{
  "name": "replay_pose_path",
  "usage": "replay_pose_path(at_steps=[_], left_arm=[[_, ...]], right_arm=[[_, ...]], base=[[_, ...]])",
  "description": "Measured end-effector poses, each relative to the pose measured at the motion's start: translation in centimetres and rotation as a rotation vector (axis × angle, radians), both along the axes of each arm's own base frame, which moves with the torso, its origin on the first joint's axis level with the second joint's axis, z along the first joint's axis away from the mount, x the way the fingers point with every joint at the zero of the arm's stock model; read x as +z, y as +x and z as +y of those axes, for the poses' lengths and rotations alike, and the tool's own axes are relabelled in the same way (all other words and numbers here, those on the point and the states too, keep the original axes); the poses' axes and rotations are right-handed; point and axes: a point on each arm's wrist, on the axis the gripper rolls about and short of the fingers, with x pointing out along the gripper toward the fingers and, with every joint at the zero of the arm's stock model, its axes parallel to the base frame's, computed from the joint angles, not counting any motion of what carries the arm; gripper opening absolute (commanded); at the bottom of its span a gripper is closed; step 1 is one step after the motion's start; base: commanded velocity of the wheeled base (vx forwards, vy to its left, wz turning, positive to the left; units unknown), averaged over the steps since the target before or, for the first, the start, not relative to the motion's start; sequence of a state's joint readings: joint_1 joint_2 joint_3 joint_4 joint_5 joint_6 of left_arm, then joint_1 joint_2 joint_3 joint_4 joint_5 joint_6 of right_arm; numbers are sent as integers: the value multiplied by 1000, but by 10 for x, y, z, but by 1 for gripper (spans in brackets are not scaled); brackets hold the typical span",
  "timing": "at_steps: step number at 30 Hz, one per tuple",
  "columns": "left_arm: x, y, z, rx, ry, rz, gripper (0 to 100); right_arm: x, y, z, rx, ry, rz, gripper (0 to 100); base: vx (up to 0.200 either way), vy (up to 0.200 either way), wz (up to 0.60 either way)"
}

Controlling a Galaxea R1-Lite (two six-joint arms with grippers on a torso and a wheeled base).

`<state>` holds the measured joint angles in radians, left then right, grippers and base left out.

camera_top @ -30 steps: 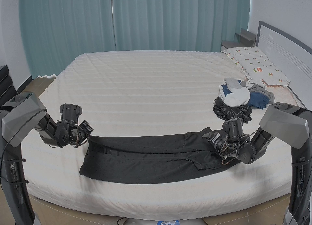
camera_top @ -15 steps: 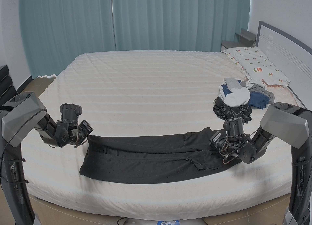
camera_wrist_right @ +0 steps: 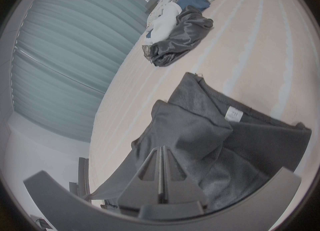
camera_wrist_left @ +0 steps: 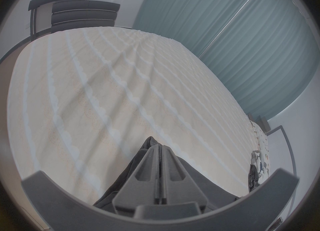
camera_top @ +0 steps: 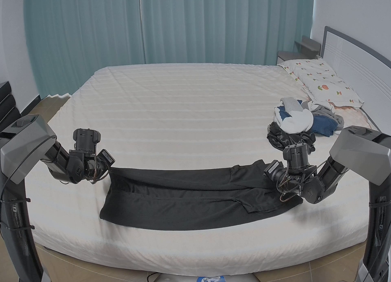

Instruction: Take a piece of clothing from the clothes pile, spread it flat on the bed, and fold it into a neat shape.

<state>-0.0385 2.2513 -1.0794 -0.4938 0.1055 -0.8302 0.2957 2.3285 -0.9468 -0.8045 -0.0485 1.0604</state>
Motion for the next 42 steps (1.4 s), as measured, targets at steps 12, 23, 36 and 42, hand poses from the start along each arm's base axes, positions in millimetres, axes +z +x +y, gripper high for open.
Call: replay_pose_path(at_steps=[12, 23, 36, 42], left_arm=[[1, 0, 1, 1, -2, -13, 0], [2, 1, 1, 2, -1, -17, 0], [2, 1, 1, 2, -1, -17, 0], [2, 1, 1, 4, -1, -18, 0]], right_arm=[[-7, -4, 3, -5, 31, 40, 100], [-13, 5, 7, -29, 51, 35, 100], [-23, 5, 6, -46, -27, 73, 0], [-23, 8, 5, -49, -30, 69, 0]], base=[[0, 0, 0], [0, 0, 0], [0, 0, 0], [0, 0, 0]])
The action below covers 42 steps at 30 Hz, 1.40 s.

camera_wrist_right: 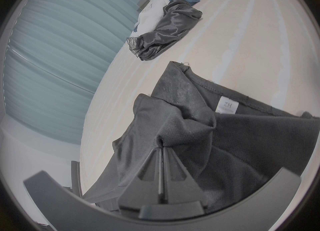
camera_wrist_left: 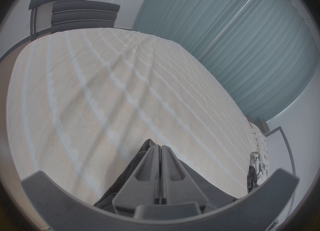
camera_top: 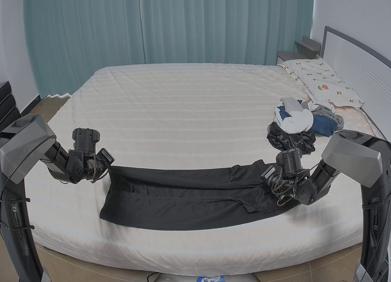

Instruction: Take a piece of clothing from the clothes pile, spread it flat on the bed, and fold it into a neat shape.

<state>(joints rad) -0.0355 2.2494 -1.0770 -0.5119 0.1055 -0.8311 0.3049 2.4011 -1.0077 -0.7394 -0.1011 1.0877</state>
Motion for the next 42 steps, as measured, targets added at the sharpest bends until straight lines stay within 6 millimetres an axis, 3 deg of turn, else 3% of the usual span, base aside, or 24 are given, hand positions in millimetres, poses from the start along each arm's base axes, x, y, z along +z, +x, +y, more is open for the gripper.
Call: replay_pose_path(at_steps=[16, 25, 29, 36, 42], left_arm=[[1, 0, 1, 8, -2, -14, 0], [17, 7, 5, 57, -66, -236, 0], [11, 3, 7, 48, -52, -235, 0], [-7, -11, 8, -45, 94, -146, 0], [-22, -26, 7, -128, 203, -63, 0]], right_arm=[[28, 6, -5, -16, 44, -145, 0], [54, 13, -11, -25, 83, -406, 0], [46, 6, -14, 8, 13, -420, 0], [20, -11, -20, 78, -116, -302, 0], [11, -25, -22, 134, -164, -219, 0]], base=[[0, 0, 0], [0, 0, 0], [0, 0, 0], [0, 0, 0], [0, 0, 0]])
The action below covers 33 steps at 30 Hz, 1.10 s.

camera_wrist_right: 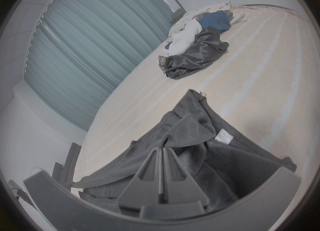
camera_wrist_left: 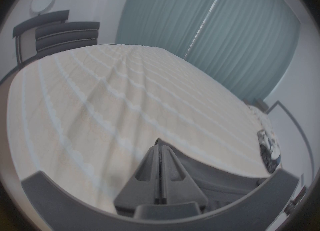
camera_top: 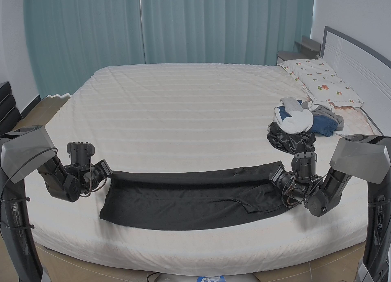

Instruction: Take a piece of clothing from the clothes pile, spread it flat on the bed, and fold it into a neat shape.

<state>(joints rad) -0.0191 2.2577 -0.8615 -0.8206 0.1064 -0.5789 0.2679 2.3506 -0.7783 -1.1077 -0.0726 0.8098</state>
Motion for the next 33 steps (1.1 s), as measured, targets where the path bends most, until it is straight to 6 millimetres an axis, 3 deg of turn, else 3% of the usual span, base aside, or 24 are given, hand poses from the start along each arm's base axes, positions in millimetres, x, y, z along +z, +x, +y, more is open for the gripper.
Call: replay_pose_path(at_steps=[11, 12, 14, 15, 22, 33], left_arm=[[-24, -18, -7, -97, 113, 118, 0], [-25, -19, -8, -100, 115, 124, 100], [-26, -20, -9, -102, 115, 130, 100], [-27, -21, -9, -104, 116, 133, 100], [-27, -22, -11, -106, 119, 137, 100], [-2, -13, -4, -34, 47, 40, 100]], right_arm=[[-14, -10, -2, 39, -85, 112, 0], [-15, -10, -2, 40, -88, 118, 0], [-17, -12, -2, 43, -95, 129, 0], [-17, -12, -3, 45, -98, 132, 100], [-15, -11, -4, 41, -98, 122, 100], [17, -7, -20, 7, -67, 45, 100]], base=[[0, 0, 0], [0, 0, 0], [0, 0, 0], [0, 0, 0], [0, 0, 0], [0, 0, 0]])
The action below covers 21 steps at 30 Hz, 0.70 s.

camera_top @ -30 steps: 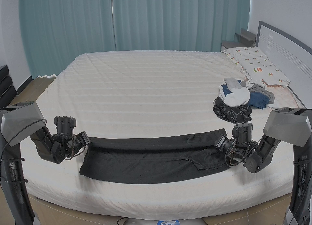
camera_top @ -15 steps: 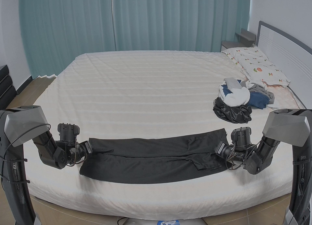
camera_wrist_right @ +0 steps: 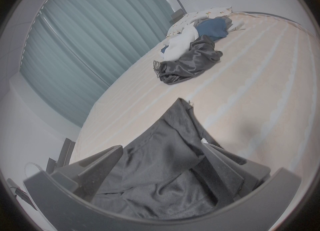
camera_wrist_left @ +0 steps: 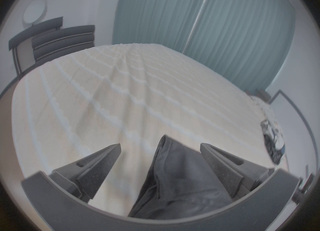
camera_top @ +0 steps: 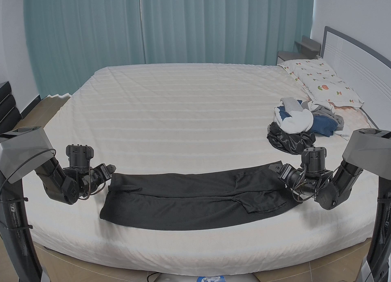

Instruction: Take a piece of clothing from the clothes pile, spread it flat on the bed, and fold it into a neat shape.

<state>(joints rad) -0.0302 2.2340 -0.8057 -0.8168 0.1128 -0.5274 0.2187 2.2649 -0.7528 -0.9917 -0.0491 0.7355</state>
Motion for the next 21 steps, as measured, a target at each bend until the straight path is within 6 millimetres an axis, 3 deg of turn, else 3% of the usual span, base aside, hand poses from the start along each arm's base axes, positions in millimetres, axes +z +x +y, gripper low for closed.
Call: replay_pose_path(at_steps=[5, 14, 15, 21], left_arm=[[4, 17, 0, 19, -97, -52, 100], [-22, 47, 6, 25, -144, -6, 100], [-24, 49, 6, 25, -146, 0, 0], [-32, 54, 9, 13, -169, 13, 0]], right_arm=[[6, 3, -7, -4, 20, -16, 100], [8, 5, -12, 3, 40, -21, 100], [8, 5, -13, 3, 40, -22, 100], [6, 6, -16, -2, 44, -20, 100]], base=[[0, 0, 0], [0, 0, 0], [0, 0, 0], [0, 0, 0]])
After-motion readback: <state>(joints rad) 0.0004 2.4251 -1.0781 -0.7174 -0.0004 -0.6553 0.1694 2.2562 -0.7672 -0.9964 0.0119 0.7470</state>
